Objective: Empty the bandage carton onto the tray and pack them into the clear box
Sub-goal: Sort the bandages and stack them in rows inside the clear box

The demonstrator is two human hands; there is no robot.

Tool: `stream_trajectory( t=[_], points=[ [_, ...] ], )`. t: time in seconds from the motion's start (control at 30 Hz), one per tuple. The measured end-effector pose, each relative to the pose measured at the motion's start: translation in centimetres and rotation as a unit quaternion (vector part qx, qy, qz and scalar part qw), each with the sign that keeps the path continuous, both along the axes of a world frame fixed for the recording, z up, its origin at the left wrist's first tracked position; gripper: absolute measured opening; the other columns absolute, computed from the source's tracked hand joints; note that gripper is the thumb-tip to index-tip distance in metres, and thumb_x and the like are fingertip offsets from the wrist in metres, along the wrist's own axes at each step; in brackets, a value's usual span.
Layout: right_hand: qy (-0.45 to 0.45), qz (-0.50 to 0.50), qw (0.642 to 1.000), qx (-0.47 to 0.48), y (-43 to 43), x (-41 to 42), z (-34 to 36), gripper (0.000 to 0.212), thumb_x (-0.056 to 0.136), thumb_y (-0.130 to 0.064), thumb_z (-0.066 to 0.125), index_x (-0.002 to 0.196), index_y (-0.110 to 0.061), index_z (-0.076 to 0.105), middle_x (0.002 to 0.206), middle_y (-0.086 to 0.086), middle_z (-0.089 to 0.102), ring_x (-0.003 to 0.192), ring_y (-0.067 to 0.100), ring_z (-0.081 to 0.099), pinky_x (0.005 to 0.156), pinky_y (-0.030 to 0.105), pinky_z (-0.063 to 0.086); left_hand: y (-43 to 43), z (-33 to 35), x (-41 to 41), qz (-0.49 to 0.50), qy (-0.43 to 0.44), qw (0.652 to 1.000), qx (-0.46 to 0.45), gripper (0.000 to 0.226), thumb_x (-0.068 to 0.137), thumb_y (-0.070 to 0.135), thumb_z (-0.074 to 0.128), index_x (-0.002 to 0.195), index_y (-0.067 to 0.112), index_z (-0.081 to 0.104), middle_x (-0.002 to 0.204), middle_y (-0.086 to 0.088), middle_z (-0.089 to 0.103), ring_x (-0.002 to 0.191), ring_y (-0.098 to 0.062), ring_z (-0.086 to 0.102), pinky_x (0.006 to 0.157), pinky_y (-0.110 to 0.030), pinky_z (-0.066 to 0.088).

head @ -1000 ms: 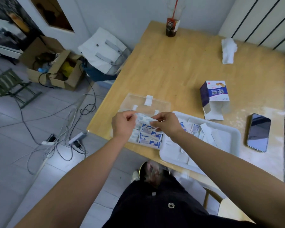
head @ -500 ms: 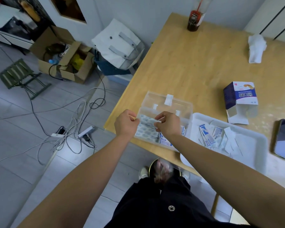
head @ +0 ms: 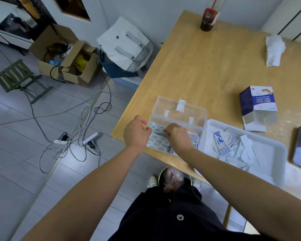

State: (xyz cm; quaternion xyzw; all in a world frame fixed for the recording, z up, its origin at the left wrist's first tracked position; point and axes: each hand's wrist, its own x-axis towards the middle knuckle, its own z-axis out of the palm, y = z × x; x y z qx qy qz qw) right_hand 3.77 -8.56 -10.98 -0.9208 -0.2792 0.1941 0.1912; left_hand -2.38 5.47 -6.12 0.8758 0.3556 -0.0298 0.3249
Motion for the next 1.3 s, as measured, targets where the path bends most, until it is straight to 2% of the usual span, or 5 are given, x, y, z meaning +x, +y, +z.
stream_trajectory(
  t=[0.17,0.3,0.9,1.07,1.3],
  points=[
    [-0.013,0.051,0.998,-0.035,-0.1,-0.1,0.1,0.032,0.075,0.013,0.057,0.102,0.0,0.069,0.11,0.014,0.059,0.086,0.034,0.062,0.077,0.04,0.053,-1.1,0.6,-0.4,-0.207,-0.074,0.965,0.139,0.017,0.092,0.022,0.053,0.107,0.019,0.058,0.099,0.004,0.057,0.078,-0.017,0.06,0.064,-0.03,0.046],
    [0.032,0.034,0.999,-0.022,-0.3,-0.1,0.4,0.045,0.071,0.018,0.056,0.109,-0.002,0.067,0.114,0.016,0.058,0.094,0.035,0.061,0.081,0.038,0.05,-3.0,-0.4,1.3,-0.349,0.045,0.92,0.171,0.025,0.094,0.008,0.047,0.113,0.01,0.062,0.109,-0.007,0.053,0.098,-0.023,0.056,0.073,-0.031,0.043],
    [0.052,0.057,0.997,-0.006,-1.7,-0.2,1.9,0.025,0.08,0.003,0.047,0.095,0.0,0.067,0.09,0.019,0.066,0.091,0.034,0.058,0.069,0.029,0.037,-3.3,-2.0,1.8,-0.366,0.181,0.907,0.105,0.029,0.095,0.01,0.042,0.123,0.001,0.046,0.13,-0.018,0.035,0.116,-0.029,0.038,0.093,-0.031,0.037],
    [0.125,-0.03,0.977,0.172,-3.5,0.2,4.1,0.03,0.088,0.0,0.05,0.107,-0.009,0.071,0.105,0.005,0.07,0.09,0.018,0.064,0.085,0.026,0.05,-3.8,-1.5,1.5,-0.321,0.133,0.929,0.128,0.035,0.095,0.012,0.045,0.128,0.004,0.047,0.127,-0.015,0.04,0.114,-0.026,0.043,0.093,-0.031,0.042],
    [0.181,-0.213,0.917,0.285,-10.0,2.1,6.1,0.027,0.092,-0.003,0.047,0.095,-0.014,0.07,0.077,0.0,0.07,0.067,-0.001,0.063,0.066,0.015,0.05,-7.3,0.3,2.2,-0.234,-0.015,0.961,0.149,0.018,0.096,0.014,0.043,0.102,0.01,0.059,0.101,-0.007,0.055,0.083,-0.024,0.057,0.069,-0.031,0.042]
  ],
)
